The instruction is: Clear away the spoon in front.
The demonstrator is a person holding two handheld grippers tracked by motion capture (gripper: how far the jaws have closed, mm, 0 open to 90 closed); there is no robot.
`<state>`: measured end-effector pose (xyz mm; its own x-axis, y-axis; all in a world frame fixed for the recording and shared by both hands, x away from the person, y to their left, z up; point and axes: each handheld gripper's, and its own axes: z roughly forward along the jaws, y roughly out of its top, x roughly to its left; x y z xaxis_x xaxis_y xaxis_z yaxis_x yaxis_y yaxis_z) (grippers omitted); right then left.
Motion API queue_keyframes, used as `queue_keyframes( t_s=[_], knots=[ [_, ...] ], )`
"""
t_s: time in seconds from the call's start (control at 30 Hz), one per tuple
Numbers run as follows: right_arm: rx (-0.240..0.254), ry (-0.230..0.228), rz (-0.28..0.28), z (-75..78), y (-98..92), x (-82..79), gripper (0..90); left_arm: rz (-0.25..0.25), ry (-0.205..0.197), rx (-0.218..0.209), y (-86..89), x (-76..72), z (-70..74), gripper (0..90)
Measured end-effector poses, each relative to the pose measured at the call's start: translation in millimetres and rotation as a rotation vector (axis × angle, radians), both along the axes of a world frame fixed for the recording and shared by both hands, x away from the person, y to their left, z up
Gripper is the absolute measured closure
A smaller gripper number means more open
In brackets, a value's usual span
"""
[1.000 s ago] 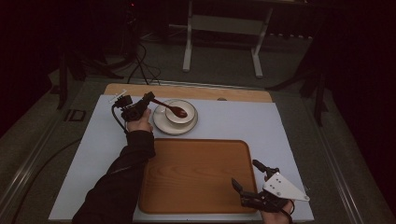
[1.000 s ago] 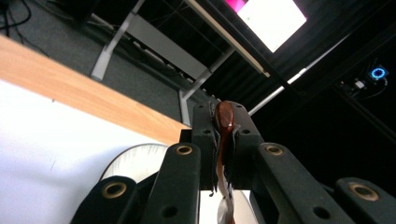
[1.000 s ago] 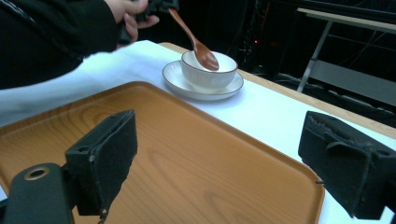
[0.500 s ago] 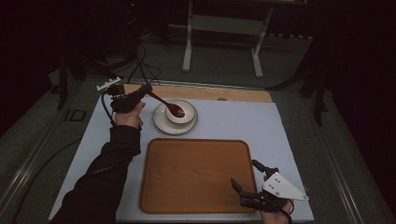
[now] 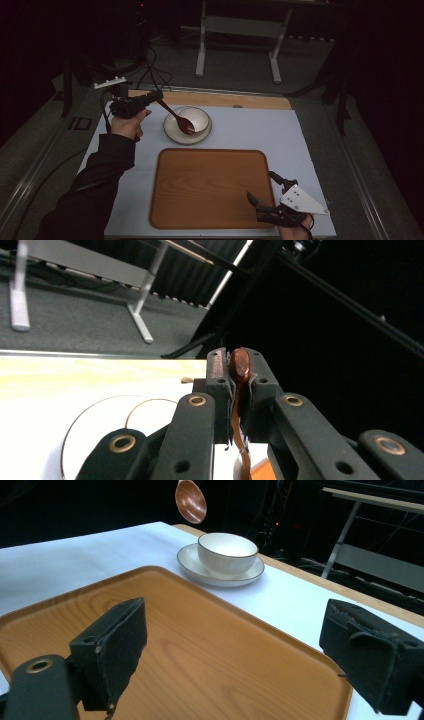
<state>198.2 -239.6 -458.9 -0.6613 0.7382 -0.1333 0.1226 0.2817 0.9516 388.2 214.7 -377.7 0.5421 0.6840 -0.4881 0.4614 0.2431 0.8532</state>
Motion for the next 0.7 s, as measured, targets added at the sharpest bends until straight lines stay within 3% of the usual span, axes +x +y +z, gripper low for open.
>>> queue_keyframes(
  t_s=[0.33,0.5,0.7],
  knots=[
    [-0.004,0.001,0.003,-1.2,1.1,0.6,11.7,-0.12,-0.016,0.025,10.8,-13.7,8.4,83.7],
    [-0.006,-0.001,0.003,-1.5,1.7,0.9,11.7,-0.223,-0.029,0.06,7.4,-19.9,7.5,83.7],
    [-0.009,0.001,0.003,-1.7,2.2,1.1,11.7,-0.338,-0.026,0.059,4.2,-24.6,2.7,83.7]
  ],
)
